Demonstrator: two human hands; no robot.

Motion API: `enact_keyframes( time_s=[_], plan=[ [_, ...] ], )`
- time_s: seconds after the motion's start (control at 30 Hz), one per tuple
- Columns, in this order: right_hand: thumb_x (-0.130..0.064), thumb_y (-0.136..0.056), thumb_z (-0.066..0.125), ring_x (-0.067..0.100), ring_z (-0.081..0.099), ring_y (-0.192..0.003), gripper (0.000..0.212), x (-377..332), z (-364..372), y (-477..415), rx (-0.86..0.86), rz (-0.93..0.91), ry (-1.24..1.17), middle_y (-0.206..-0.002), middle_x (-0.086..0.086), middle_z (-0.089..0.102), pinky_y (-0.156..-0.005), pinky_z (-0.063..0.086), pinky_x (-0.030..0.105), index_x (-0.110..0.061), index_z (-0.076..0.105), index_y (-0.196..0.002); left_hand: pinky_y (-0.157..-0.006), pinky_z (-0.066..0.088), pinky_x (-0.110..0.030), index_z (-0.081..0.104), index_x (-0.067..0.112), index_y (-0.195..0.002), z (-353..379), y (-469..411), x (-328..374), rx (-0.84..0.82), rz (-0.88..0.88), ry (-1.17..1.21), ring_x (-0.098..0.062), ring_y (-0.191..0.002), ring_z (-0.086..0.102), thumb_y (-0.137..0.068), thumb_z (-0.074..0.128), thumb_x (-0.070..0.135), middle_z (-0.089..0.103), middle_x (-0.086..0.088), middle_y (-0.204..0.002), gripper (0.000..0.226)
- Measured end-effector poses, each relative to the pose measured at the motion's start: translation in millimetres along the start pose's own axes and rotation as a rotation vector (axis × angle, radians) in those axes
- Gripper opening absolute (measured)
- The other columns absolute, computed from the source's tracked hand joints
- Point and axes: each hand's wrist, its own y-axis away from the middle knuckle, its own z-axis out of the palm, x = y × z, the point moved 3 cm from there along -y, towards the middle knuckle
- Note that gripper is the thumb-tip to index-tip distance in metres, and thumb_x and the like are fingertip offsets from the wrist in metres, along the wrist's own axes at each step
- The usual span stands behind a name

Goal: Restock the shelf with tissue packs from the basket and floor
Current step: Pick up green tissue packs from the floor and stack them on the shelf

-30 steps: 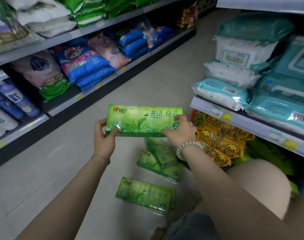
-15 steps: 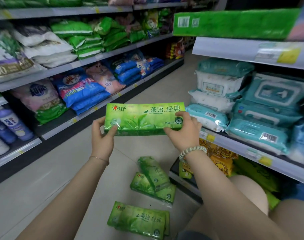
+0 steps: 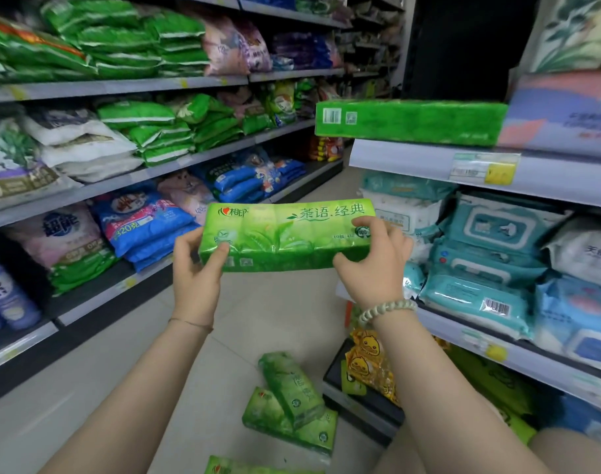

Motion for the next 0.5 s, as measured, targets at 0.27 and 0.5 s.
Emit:
enact_keyframes(
  time_s=[0.27, 0.5],
  plan=[
    [-0.015, -0.073, 0.069, 0.018, 0.029, -0.112, 0.041, -21.6, -20.9, -15.1, 0.081, -0.074, -0.013, -0.117, 0.005, 0.042, -0.084, 0.021, 0.023, -0.026, 0.053, -0.108, -0.098, 0.048, -0.049, 0.060, 0.038, -0.109, 7.3, -14.9, 30.9, -0.062, 0.044, 0.047, -0.028, -0.115, 0.058, -0.062, 0.079, 0.037, 0.058, -0.006, -0.127, 0.051],
    [-0.021, -0.074, 0.072, 0.015, 0.029, -0.112, 0.038, -42.5, -45.3, -30.7, 0.197, -0.182, -0.016, -0.115, 0.002, 0.042, -0.088, 0.020, 0.027, -0.026, 0.053, -0.107, -0.096, 0.049, -0.050, 0.054, 0.037, -0.126, 24.1, -34.8, 49.1, -0.128, 0.124, 0.028, -0.024, -0.118, 0.055, -0.059, 0.077, 0.034, 0.049, -0.011, -0.132, 0.071]
  ],
)
